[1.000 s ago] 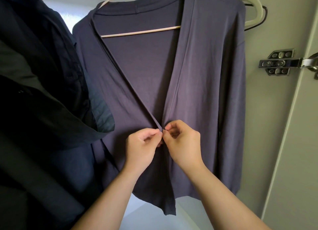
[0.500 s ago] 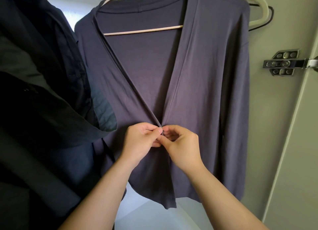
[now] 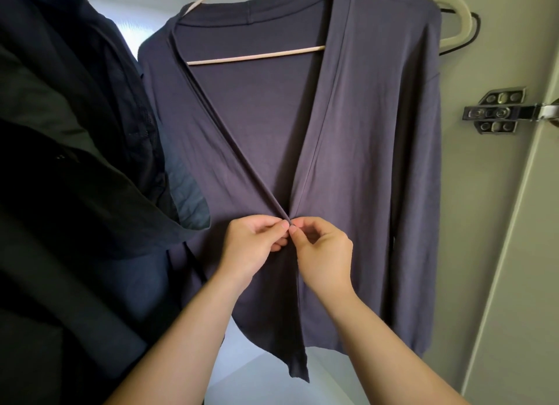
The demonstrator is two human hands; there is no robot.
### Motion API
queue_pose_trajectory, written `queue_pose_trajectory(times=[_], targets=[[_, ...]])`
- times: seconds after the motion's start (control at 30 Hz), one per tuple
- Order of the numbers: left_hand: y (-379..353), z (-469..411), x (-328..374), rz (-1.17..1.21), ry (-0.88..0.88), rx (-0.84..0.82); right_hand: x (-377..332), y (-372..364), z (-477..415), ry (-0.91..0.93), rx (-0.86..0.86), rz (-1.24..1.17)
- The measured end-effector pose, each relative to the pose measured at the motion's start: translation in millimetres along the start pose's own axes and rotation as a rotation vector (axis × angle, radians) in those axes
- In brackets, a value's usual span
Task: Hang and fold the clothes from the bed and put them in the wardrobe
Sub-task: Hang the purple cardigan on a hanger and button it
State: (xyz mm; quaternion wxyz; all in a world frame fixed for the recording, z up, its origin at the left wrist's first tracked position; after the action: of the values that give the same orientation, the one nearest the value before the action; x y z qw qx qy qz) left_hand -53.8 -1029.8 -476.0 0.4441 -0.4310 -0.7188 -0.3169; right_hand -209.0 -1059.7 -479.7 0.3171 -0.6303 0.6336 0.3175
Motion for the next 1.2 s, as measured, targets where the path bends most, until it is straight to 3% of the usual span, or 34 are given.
queue_pose_trajectory(times=[0.13, 0.37, 0.53, 0.73, 0.87, 0.97, 1.1, 1.2], targets=[[2.4, -1.7, -0.4, -0.112, -0.057, 0.058, 10.8, -1.9, -2.2, -0.074, -0.022, -0.067], [-0.2, -2.2, -11.8, -0.066, 0.005, 0.084, 39.3, -21.4, 4.9, -0.487, -0.092, -0.595], [0.8, 0.3, -21.8, 0.141, 0.092, 0.084, 37.6, -17.0, 1.2, -0.418, -0.136, -0.451], [-7.2, 12.1, -43.1, 0.238, 0.15, 0.029, 59.3, -34.1, 21.5, -0.544, -0.362, -0.401], [0.9, 5.0, -50.5, 0.056, 0.087, 0.148, 79.9, -28.1, 28.8, -0.554, -0.338, -0.229], [13.7, -0.6, -45.7, -0.137, -0.036, 0.275, 88.4, -9.3, 24.1, -0.421, -0.212, 0.083], [16.9, 1.0, -48.4, -0.335, -0.122, 0.274, 82.0, -4.5, 24.5, -0.257, -0.144, 0.284], [19.7, 2.9, -58.4, -0.297, -0.065, 0.287, 75.2, -13.3, 24.9, -0.163, -0.152, 0.322]])
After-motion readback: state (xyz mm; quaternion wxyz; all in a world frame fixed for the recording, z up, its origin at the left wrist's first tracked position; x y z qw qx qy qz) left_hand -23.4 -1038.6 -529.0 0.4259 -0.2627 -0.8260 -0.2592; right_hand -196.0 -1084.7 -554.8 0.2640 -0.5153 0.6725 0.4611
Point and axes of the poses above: each hand's wrist, its own z-axis away from the middle knuckle, its own y-axis out of the back of the hand, x = y × z, the point moved 8 cm from there along -z, towards the middle knuckle, and after that the axes turned 1 degree about -z, right-handed, at the moved point
